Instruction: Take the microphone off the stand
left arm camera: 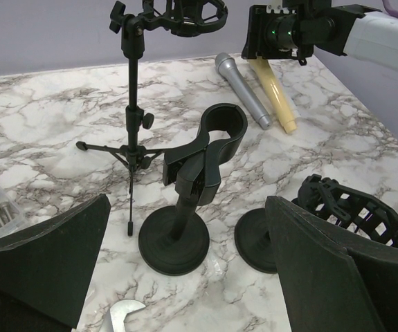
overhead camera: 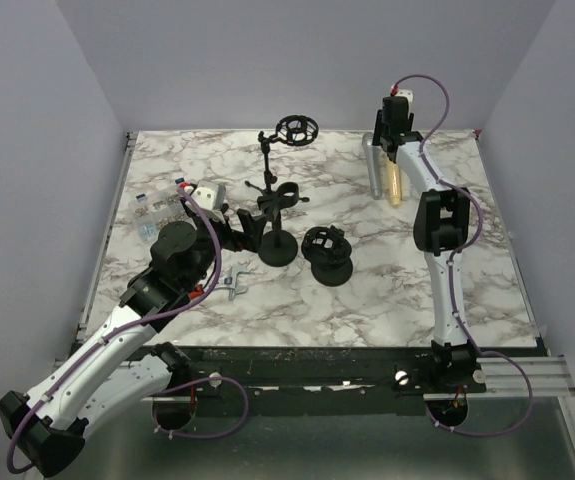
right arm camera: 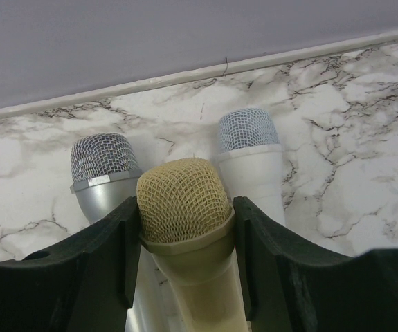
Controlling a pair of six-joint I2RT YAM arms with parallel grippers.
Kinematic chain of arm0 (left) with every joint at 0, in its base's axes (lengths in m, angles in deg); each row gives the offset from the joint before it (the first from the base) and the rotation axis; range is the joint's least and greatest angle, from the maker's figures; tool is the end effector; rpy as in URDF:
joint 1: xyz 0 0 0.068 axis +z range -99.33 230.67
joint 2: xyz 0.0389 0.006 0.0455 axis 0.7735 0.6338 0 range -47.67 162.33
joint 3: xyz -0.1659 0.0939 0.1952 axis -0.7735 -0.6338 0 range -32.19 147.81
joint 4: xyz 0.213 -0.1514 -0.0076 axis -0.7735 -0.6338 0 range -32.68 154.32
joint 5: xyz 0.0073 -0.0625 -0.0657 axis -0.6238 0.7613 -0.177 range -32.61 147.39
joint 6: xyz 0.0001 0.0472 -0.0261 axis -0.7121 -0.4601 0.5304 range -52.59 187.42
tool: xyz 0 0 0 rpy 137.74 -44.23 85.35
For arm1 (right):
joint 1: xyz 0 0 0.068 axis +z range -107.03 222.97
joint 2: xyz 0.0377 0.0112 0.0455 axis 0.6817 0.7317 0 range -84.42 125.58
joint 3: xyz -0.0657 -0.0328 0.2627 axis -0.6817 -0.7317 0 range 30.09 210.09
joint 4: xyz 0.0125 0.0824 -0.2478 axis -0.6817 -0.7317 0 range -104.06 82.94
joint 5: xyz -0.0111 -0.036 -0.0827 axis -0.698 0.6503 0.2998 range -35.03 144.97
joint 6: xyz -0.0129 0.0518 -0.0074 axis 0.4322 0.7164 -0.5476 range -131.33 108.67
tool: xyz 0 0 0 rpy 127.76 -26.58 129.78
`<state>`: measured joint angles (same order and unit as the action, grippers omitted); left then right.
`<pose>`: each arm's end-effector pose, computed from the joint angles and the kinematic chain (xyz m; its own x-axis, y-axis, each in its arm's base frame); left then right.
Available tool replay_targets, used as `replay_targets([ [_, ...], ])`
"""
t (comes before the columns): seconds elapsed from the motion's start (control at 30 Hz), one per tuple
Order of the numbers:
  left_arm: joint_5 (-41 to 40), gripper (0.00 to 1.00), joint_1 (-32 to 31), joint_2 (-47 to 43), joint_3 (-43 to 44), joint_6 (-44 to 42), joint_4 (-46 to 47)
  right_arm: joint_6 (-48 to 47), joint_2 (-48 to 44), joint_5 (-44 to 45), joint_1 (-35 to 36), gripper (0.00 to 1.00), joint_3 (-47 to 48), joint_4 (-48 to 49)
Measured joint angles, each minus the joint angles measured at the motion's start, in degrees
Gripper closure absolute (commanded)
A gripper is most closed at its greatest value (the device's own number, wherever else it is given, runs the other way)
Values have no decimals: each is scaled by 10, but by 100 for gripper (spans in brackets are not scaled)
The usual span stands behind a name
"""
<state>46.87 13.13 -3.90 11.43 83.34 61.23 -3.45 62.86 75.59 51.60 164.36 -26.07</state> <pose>0.1493 -0.1067 0.3493 -0.1678 -0.2112 -0.9629 0.4247 0.8660 -0.2639 0.5804 0.0753 0.2027 -0.4980 0.0543 -0.8655 0.2253 0.9719 -0.0687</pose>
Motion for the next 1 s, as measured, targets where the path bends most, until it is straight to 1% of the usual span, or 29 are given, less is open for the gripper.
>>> replay_targets([
  [0.1, 0, 1, 0, 2, 0, 0, 0, 0, 9, -4, 0, 74, 6, 5],
  [0.53, 0, 2, 0, 14, 1, 0, 0, 9, 37, -15, -5, 72, 7, 17],
  [0.87, 0, 1, 0, 17, 3, 0, -1, 16, 58, -26, -8, 65, 13, 26],
  [0.93, 0, 1, 0, 19, 6, 0, -1, 16, 58, -28, -9, 62, 14, 26],
  [1.0, 0, 2, 0, 20, 7, 0, -1, 16, 59, -28, -9, 56, 16, 27],
])
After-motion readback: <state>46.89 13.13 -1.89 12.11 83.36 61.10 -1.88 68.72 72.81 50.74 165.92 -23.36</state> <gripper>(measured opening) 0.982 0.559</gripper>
